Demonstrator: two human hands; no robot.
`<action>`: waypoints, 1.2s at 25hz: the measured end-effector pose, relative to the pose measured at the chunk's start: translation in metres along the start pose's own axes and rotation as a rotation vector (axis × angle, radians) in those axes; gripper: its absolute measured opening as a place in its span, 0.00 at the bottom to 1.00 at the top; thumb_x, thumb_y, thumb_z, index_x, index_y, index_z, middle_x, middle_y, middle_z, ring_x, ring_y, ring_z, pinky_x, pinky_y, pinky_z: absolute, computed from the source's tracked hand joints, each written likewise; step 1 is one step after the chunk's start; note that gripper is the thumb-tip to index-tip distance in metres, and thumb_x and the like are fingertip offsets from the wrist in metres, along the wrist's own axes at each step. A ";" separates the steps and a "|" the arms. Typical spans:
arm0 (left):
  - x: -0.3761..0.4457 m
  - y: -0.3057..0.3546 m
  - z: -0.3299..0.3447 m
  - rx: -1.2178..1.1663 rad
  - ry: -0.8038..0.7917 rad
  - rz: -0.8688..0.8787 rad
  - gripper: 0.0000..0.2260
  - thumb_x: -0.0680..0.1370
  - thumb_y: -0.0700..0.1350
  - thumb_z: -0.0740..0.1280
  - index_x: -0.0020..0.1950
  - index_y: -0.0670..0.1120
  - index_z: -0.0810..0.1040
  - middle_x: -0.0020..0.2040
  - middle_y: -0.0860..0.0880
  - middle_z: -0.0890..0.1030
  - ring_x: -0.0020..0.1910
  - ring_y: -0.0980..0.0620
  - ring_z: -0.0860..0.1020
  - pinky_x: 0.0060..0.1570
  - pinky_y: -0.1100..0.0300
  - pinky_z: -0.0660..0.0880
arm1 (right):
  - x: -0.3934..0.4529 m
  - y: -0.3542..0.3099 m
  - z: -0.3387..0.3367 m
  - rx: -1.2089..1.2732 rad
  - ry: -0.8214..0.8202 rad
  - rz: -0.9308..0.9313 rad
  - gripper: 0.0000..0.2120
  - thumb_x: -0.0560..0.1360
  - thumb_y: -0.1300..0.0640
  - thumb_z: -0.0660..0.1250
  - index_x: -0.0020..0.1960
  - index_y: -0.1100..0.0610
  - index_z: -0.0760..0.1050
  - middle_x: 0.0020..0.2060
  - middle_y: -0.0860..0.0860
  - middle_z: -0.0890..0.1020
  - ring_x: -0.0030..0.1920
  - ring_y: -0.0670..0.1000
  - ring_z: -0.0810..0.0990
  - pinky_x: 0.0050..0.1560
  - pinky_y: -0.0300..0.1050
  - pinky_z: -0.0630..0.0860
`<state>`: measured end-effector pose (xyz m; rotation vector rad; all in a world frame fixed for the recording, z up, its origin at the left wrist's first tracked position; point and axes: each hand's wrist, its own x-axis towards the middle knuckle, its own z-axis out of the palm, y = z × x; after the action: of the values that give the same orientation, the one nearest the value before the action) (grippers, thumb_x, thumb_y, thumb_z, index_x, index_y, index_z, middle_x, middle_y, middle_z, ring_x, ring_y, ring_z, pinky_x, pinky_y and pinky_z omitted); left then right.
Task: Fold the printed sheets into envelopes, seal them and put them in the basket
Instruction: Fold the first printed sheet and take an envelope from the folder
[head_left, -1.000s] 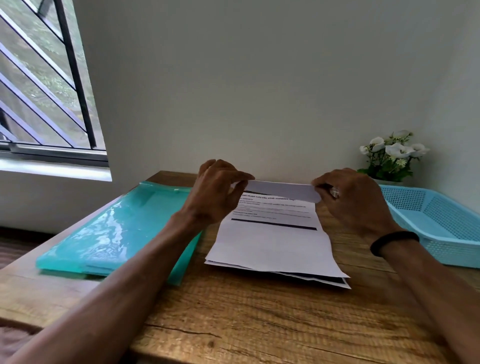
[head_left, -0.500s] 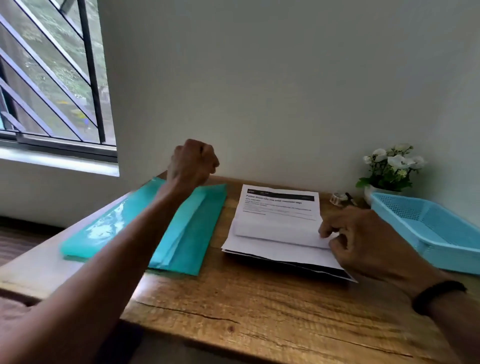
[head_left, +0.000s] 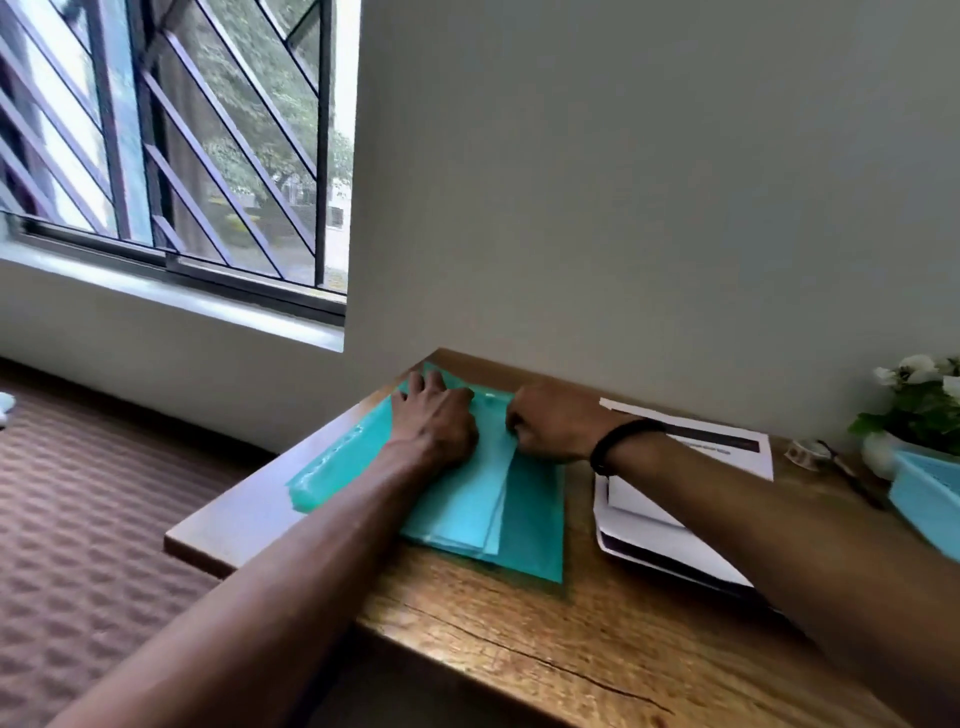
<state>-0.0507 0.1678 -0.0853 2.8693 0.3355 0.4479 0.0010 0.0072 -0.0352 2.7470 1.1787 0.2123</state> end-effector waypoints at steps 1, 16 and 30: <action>0.001 -0.002 0.001 -0.008 -0.030 0.005 0.25 0.80 0.50 0.60 0.79 0.59 0.68 0.75 0.41 0.66 0.76 0.37 0.61 0.73 0.41 0.59 | 0.012 0.001 0.005 -0.050 -0.013 0.005 0.10 0.75 0.57 0.66 0.51 0.58 0.84 0.53 0.57 0.86 0.52 0.59 0.84 0.50 0.47 0.78; 0.002 -0.006 -0.003 -0.208 -0.141 -0.057 0.36 0.82 0.53 0.57 0.85 0.54 0.40 0.86 0.42 0.46 0.84 0.37 0.40 0.78 0.34 0.37 | 0.073 0.024 0.004 0.267 0.026 0.277 0.22 0.75 0.61 0.71 0.69 0.55 0.76 0.64 0.57 0.82 0.61 0.58 0.81 0.56 0.46 0.78; 0.005 0.006 -0.010 -0.282 0.193 -0.273 0.25 0.83 0.54 0.52 0.81 0.53 0.54 0.68 0.35 0.72 0.68 0.36 0.69 0.67 0.38 0.63 | 0.112 0.054 -0.032 0.864 -0.338 0.499 0.17 0.80 0.66 0.70 0.68 0.62 0.78 0.72 0.61 0.74 0.65 0.58 0.73 0.63 0.53 0.76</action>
<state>-0.0483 0.1647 -0.0729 2.4669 0.6319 0.6614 0.1101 0.0544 0.0143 3.5370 0.5309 -0.8828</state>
